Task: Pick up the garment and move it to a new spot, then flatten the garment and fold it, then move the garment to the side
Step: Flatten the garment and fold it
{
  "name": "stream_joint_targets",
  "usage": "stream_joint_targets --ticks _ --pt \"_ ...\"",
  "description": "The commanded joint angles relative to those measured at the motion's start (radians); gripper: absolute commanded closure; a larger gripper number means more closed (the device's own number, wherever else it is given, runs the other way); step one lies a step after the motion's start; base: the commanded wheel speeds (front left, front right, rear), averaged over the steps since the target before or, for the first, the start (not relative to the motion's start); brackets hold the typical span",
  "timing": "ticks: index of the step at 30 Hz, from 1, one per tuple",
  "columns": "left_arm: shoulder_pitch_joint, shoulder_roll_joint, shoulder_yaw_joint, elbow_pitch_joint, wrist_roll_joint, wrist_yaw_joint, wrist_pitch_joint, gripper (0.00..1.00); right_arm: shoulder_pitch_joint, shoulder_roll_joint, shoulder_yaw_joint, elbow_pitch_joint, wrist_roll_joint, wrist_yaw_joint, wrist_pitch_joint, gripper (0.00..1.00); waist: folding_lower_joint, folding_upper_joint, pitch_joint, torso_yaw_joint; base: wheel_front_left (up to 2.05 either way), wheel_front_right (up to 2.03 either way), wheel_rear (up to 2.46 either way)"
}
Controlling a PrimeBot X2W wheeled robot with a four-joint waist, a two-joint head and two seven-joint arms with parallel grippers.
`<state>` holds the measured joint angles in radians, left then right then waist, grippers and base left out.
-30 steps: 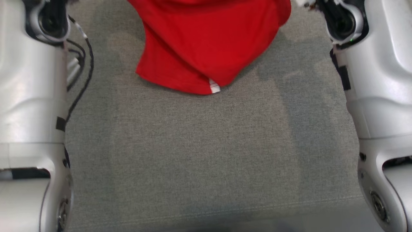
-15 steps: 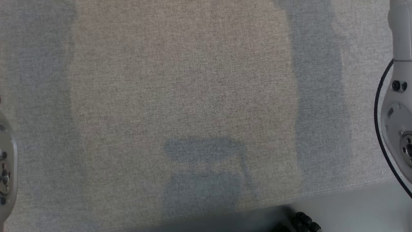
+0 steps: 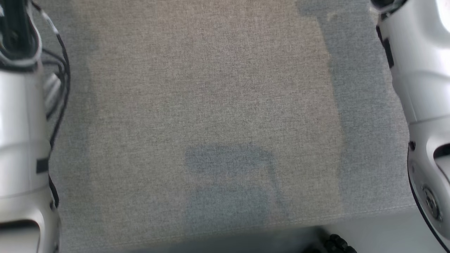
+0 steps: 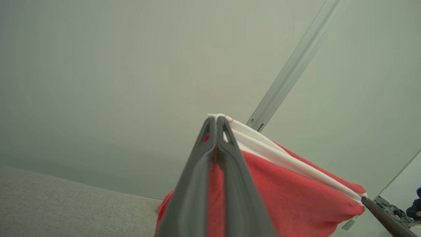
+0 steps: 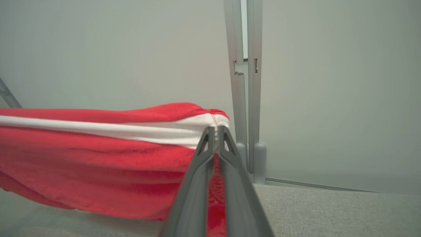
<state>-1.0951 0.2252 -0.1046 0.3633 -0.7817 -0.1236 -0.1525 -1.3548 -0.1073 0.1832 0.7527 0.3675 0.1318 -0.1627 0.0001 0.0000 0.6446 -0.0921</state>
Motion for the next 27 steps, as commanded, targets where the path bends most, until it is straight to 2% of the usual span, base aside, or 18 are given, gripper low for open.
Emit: stream_joint_targets --ticks 1,8,13,27 --pt "0.046 0.005 0.005 -0.026 -0.011 0.006 0.002 1.0 0.047 -0.028 0.012 -0.021 0.021 -0.002 0.007 1.0 -0.0001 0.0 -0.029 0.011 0.0 0.0 0.0" --pt "0.336 0.005 -0.008 -0.122 -0.02 0.038 0.026 1.0 0.296 -0.12 0.096 -0.131 0.107 -0.003 0.084 1.0 -0.0001 0.0 -0.149 0.033 0.0 0.0 0.0" --pt "0.521 -0.014 -0.01 -0.181 -0.022 0.081 0.006 1.0 0.462 -0.164 0.114 -0.211 0.139 -0.003 0.115 1.0 -0.0001 0.0 -0.245 0.042 0.0 0.0 0.0" --pt "0.922 -0.07 -0.042 -0.281 -0.045 0.143 -0.015 1.0 0.76 -0.18 0.082 -0.241 0.145 -0.006 0.165 1.0 -0.0001 0.0 -0.446 0.065 0.0 0.0 0.0"
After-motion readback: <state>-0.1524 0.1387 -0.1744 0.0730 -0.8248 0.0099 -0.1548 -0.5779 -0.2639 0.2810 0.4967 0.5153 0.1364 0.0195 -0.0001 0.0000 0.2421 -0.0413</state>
